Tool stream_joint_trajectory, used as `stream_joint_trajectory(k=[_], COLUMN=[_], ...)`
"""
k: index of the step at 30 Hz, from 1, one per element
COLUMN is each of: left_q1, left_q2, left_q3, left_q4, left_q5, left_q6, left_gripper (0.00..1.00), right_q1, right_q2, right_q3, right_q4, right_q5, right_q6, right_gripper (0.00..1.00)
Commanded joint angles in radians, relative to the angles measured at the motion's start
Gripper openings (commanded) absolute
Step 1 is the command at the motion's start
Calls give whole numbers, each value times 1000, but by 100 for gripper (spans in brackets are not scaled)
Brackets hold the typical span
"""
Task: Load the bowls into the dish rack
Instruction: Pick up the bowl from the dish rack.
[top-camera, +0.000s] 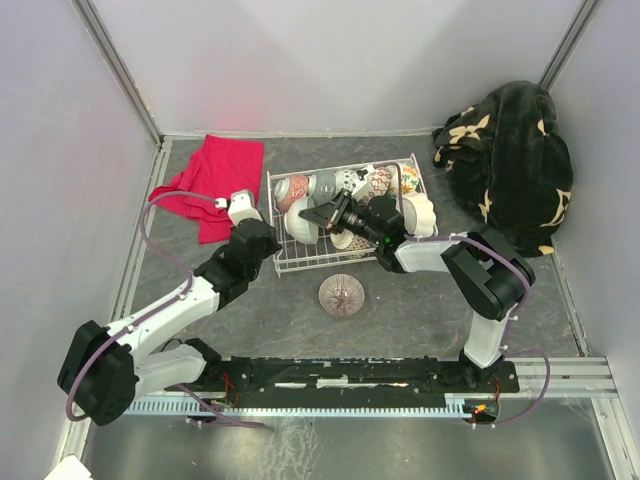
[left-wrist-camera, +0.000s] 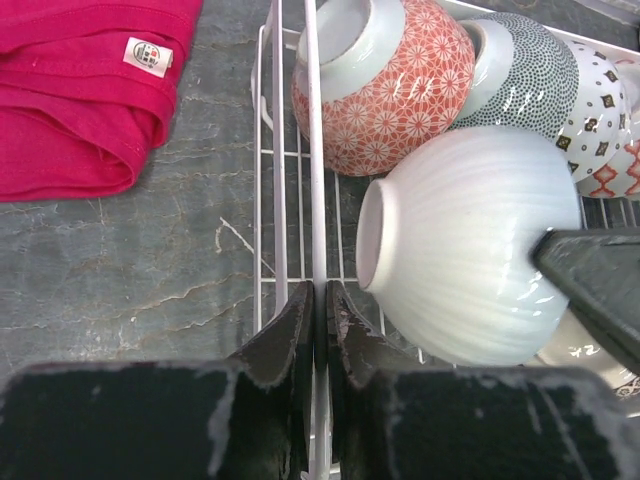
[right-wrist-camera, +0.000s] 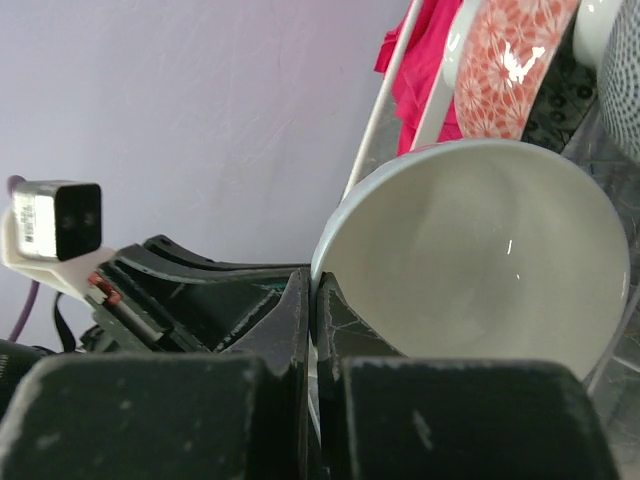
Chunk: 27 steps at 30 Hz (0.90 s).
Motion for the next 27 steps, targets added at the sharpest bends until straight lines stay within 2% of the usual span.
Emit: stream_joint_trajectory(k=[1, 7, 17, 27], left_q1=[15, 17, 31, 31], left_q2=[23, 79, 105, 95], left_q3=[50, 86, 95, 88], left_q4=[21, 24, 42, 50], left_q5=[-131, -138, -140, -124], left_q6=[62, 52, 50, 51], left_gripper=[10, 4, 3, 3], right_q1=[26, 54, 76, 75], right_q2=[6, 21, 64, 28], right_q3=[-10, -34, -18, -91], right_q4=[205, 225, 236, 177], right_q5=[33, 61, 81, 138], right_q6=[8, -14, -16, -57], right_gripper=[2, 2, 2, 1])
